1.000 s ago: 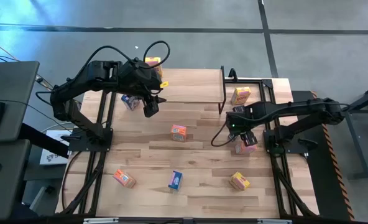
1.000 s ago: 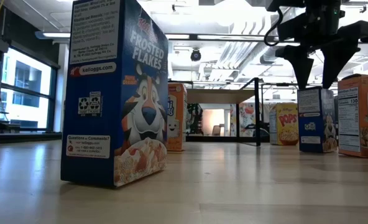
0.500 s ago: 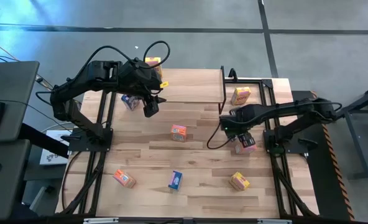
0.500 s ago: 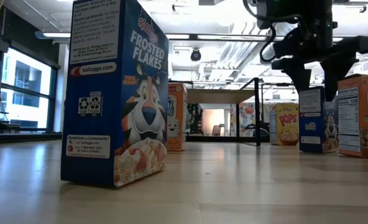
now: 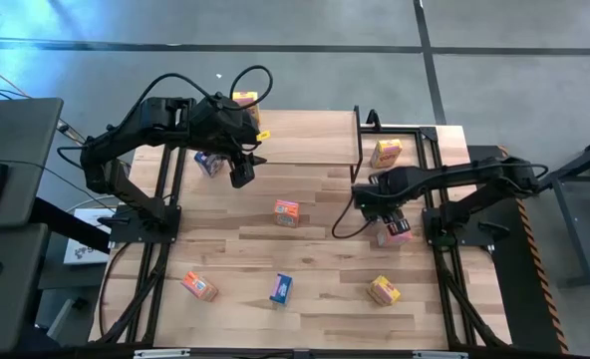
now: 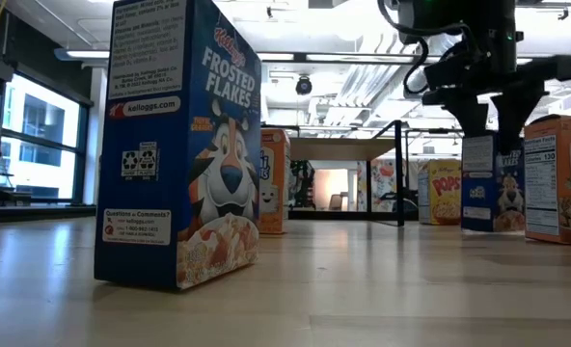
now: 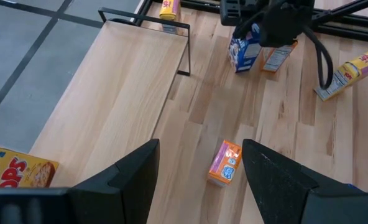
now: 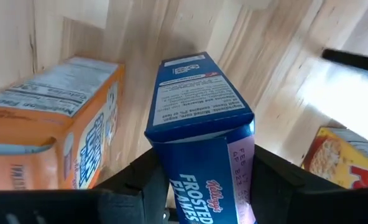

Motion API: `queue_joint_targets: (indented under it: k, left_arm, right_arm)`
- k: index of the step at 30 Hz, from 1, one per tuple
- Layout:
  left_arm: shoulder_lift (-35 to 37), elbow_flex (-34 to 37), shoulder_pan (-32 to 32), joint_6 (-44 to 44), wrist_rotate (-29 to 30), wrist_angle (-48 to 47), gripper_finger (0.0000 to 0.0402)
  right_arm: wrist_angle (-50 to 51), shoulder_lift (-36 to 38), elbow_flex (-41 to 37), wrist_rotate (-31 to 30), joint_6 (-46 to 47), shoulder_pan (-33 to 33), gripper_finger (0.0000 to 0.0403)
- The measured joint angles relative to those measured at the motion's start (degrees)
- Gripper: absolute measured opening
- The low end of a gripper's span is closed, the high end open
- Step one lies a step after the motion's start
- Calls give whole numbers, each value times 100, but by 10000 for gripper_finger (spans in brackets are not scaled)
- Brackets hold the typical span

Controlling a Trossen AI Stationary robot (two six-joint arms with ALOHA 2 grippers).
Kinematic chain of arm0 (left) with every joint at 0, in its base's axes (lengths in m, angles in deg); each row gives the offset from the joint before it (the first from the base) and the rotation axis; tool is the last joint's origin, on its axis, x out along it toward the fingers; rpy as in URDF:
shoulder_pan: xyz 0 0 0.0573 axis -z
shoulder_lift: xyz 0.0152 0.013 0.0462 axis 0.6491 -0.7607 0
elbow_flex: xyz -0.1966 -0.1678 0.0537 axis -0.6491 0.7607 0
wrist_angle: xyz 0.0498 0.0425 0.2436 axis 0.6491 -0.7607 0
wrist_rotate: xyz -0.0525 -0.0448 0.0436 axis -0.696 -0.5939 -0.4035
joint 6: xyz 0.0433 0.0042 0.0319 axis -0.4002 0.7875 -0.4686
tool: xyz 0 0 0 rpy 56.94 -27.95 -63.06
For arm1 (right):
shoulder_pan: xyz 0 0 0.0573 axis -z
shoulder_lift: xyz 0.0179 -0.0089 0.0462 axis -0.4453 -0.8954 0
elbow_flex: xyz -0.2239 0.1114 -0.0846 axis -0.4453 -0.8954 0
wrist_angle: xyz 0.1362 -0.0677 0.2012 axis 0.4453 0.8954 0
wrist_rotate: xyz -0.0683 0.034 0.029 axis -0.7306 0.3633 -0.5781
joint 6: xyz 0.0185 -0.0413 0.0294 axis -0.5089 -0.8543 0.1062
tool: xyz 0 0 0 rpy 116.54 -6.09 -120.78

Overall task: Stack cereal on shelf
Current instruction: Put the middle right blue cereal box on the shelf

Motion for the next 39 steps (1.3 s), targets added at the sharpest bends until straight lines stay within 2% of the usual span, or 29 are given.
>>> queue_joint_targets:
  k: [11,19,22,28,39]
  left_arm:
    - [0,0,-1,2,0,2,220]
    - [0,0,-35,2,0,1,220]
    - [0,0,-58,2,41,2,220]
    - [0,0,-84,2,549,2,220]
    - [0,0,-84,-438,673,2,220]
  right_arm:
    - [299,2,981,170,425,0,170]
    - [374,2,2104,283,547,0,170]
    - [372,3,2600,129,517,0,170]
    - [331,4,3506,-427,249,94,170]
    - [-441,2,4521,-1022,-378,898,170]
